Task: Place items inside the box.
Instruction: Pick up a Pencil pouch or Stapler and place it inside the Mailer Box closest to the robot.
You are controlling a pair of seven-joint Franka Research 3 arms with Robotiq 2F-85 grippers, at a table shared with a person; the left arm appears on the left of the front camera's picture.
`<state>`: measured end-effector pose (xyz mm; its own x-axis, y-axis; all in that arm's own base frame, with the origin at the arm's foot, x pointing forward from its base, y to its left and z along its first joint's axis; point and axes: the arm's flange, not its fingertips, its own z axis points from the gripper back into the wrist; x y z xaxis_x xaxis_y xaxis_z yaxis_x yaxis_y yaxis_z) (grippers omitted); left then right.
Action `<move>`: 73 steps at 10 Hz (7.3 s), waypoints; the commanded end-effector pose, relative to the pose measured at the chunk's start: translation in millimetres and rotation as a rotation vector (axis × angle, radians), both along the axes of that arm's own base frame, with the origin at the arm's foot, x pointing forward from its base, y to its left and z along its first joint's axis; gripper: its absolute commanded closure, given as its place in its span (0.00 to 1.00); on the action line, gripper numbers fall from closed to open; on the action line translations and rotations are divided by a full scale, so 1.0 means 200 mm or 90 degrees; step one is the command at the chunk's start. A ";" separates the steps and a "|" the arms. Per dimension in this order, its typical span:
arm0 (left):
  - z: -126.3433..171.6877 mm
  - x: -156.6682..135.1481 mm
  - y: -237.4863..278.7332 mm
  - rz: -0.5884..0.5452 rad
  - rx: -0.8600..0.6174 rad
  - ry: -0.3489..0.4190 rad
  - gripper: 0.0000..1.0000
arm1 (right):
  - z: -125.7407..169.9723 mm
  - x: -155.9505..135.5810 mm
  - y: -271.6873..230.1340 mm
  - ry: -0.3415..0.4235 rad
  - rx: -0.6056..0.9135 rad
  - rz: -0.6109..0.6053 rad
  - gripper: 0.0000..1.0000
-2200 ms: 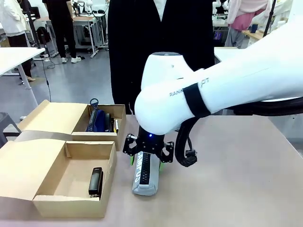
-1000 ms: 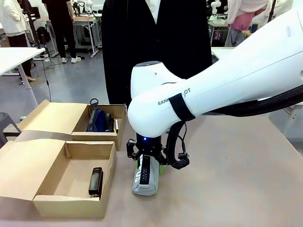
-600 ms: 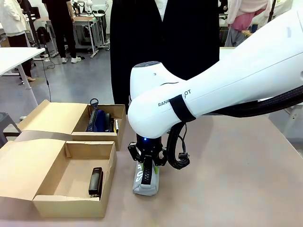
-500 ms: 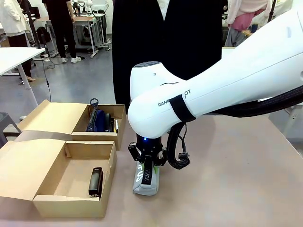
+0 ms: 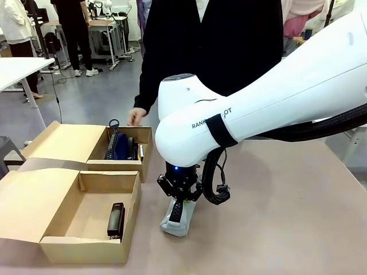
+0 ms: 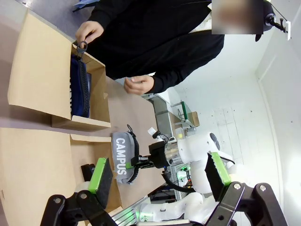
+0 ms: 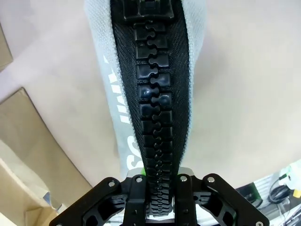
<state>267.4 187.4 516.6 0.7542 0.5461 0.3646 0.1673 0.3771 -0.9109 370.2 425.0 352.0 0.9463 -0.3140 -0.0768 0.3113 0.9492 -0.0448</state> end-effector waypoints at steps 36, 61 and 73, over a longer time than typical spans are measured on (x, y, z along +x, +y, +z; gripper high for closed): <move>0.00 0.00 0.00 -0.001 -0.005 -0.020 0.00 | 0.50 -0.57 -0.75 -0.036 0.499 0.179 0.91; 0.00 0.00 0.00 -0.001 -0.005 -0.020 0.00 | 0.42 -0.33 1.02 -0.041 0.118 0.171 0.91; 0.00 0.00 0.00 -0.001 -0.005 -0.020 0.00 | 0.08 -0.15 1.15 0.042 0.071 0.197 0.91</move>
<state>267.2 187.5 516.4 0.7533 0.5456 0.3672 0.1693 0.3787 -0.9099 336.1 648.8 363.2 0.9897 -0.0195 -0.1419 0.0268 0.9984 0.0501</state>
